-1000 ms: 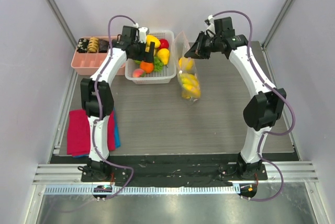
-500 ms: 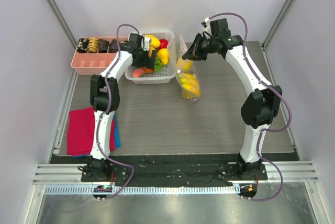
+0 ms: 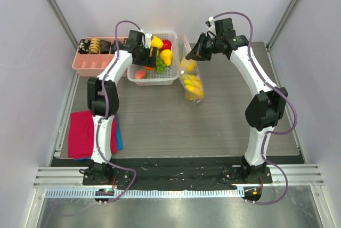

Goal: Place the food in the zip-top bag and seal the zipper
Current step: Pick up the fake fruit from the bin, then place the fake fruit in the zipper food storage bag, then pick up the fake fruit from the bin, then place the fake fruit in the zipper food storage bag.

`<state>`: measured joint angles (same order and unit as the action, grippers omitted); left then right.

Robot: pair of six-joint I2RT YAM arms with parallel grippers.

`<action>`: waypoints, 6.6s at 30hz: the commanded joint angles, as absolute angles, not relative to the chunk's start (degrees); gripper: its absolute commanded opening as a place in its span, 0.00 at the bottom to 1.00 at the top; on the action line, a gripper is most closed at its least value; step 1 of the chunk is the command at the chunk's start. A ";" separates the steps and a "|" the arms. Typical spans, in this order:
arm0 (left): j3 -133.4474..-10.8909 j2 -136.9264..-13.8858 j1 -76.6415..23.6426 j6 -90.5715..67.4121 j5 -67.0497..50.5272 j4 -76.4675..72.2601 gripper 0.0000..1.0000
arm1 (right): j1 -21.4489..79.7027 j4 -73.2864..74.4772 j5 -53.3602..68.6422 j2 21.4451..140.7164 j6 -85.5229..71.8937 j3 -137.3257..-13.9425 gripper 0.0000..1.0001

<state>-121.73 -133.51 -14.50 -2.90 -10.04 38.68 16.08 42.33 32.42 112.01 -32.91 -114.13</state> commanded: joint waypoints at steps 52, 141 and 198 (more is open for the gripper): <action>-126.13 -109.34 -25.85 -7.89 -25.40 35.08 1.00 | 12.48 43.95 33.66 105.56 -31.55 -115.31 0.01; -135.53 -113.99 -28.03 -17.66 -31.11 14.07 0.52 | 13.09 43.59 33.49 106.26 -30.94 -115.75 0.01; -125.52 -113.12 -24.01 -24.22 -26.81 31.39 0.79 | 12.92 44.38 27.86 102.92 -27.77 -114.96 0.01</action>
<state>-128.53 -115.74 -25.74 -18.26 -27.81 36.62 12.67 46.30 26.98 106.69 -28.95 -114.21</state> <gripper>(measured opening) 0.818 0.023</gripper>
